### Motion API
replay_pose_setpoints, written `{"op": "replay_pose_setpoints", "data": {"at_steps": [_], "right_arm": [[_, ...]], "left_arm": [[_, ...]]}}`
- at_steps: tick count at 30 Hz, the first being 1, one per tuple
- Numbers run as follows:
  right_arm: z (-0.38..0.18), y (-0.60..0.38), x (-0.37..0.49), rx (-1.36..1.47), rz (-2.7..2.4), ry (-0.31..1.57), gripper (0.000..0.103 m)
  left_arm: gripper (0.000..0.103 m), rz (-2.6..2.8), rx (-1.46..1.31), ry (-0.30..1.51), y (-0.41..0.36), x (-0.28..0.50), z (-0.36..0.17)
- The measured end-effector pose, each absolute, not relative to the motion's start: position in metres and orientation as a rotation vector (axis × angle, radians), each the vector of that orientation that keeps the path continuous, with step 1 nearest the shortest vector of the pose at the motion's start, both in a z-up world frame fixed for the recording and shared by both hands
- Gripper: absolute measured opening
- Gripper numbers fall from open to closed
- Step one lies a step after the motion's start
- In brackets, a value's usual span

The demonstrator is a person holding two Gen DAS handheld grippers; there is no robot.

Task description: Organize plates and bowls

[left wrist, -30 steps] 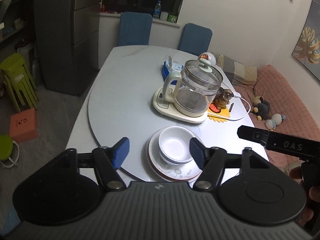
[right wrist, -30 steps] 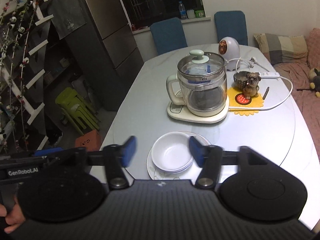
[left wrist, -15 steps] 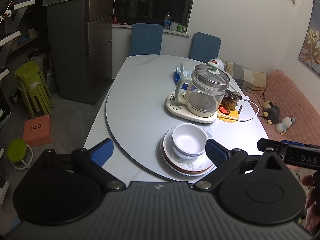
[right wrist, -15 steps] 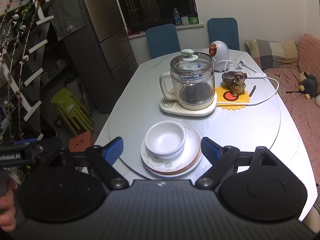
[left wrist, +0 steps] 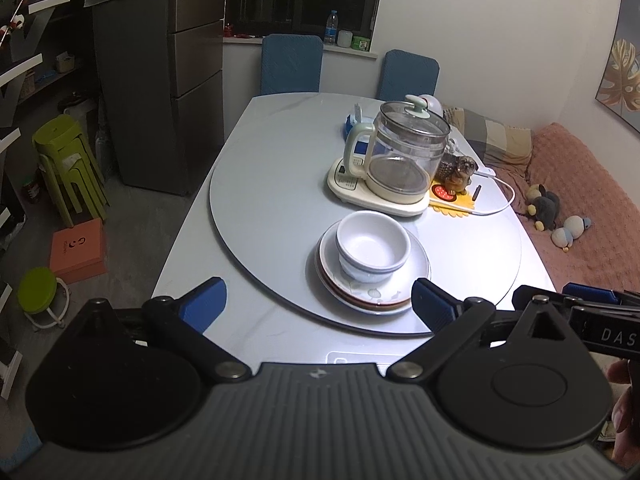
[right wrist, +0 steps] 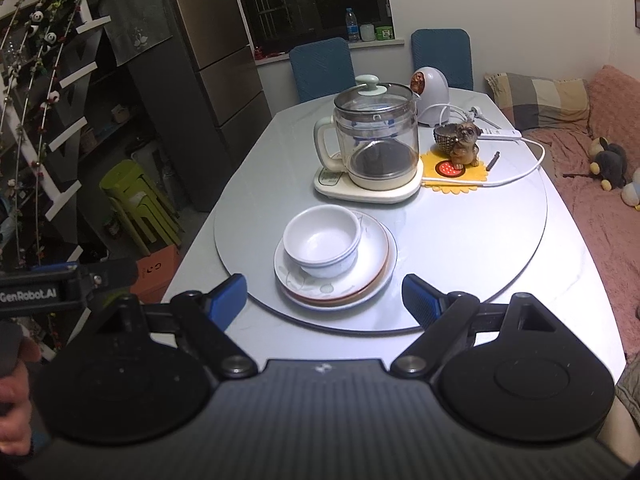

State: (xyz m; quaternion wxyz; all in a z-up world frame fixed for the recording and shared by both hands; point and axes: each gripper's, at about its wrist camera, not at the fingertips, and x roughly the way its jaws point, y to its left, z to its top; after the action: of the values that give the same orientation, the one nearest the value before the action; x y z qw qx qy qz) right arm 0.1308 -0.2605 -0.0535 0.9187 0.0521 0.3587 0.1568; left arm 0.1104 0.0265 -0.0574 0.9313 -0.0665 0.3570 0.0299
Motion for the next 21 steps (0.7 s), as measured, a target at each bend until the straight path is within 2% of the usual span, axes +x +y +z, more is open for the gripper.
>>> {"op": "replay_pose_setpoints", "data": {"at_steps": [21], "right_arm": [[-0.067, -0.262, 0.114, 0.095, 0.283, 0.759, 0.086]], "left_arm": [[0.1, 0.075, -0.096, 0.749, 0.022, 0.099, -0.068]]}}
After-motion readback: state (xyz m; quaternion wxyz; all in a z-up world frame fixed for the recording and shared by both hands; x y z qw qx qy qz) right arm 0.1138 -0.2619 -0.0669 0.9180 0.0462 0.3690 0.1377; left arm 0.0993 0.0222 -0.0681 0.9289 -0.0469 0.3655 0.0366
